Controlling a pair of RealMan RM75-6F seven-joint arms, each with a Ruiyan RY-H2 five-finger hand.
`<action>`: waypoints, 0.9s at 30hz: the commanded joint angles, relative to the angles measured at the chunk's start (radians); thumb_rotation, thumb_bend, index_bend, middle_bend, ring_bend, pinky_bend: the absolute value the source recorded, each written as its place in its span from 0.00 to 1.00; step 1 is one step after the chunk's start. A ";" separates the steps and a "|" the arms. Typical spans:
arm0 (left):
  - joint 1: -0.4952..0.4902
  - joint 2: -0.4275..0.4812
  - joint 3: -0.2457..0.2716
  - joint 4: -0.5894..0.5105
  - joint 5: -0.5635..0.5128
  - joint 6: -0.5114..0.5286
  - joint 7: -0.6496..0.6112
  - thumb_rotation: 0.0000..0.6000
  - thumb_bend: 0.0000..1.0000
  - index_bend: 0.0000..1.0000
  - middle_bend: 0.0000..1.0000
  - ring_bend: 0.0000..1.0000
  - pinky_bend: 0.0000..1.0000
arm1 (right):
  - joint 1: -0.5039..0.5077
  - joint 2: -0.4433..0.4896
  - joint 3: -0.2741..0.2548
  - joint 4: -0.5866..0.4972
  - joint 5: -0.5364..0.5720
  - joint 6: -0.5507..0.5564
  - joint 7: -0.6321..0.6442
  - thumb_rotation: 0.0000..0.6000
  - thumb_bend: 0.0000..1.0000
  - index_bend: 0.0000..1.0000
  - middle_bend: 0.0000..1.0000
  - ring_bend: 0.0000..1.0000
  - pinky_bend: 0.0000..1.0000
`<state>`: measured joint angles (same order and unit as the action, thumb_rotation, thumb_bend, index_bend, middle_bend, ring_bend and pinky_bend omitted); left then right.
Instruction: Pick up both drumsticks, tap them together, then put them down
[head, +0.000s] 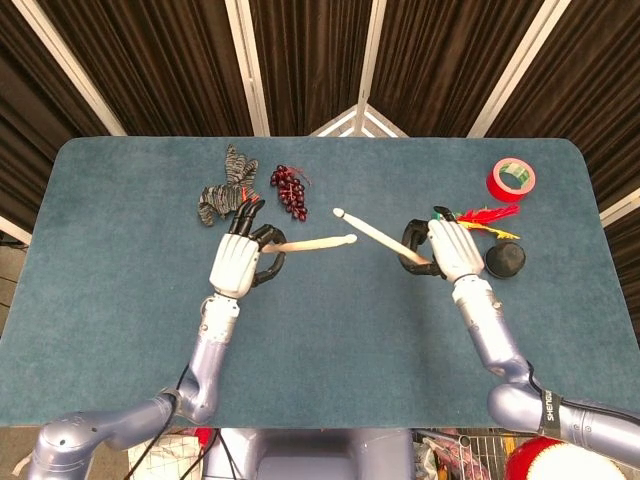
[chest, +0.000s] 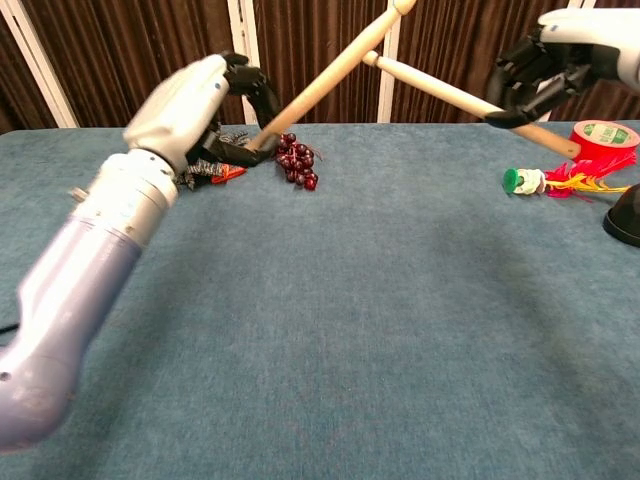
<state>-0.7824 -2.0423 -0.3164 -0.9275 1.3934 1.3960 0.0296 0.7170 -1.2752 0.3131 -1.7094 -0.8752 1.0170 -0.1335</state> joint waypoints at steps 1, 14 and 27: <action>0.066 0.179 0.087 -0.101 0.066 0.010 0.086 1.00 0.58 0.58 0.59 0.09 0.00 | -0.035 0.005 -0.048 0.042 -0.068 0.015 0.010 1.00 0.50 0.75 0.62 0.47 0.09; 0.225 0.507 0.187 -0.336 0.038 -0.014 0.156 1.00 0.58 0.58 0.59 0.09 0.00 | -0.133 -0.040 -0.206 0.251 -0.391 0.076 0.145 1.00 0.50 0.75 0.62 0.47 0.09; 0.329 0.546 0.265 -0.188 0.004 -0.083 0.004 1.00 0.57 0.56 0.58 0.09 0.00 | -0.194 -0.127 -0.305 0.462 -0.527 0.065 0.295 1.00 0.50 0.75 0.62 0.47 0.09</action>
<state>-0.4585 -1.4810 -0.0611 -1.1476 1.4056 1.3391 0.0556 0.5286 -1.3897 0.0158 -1.2620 -1.3930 1.0892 0.1553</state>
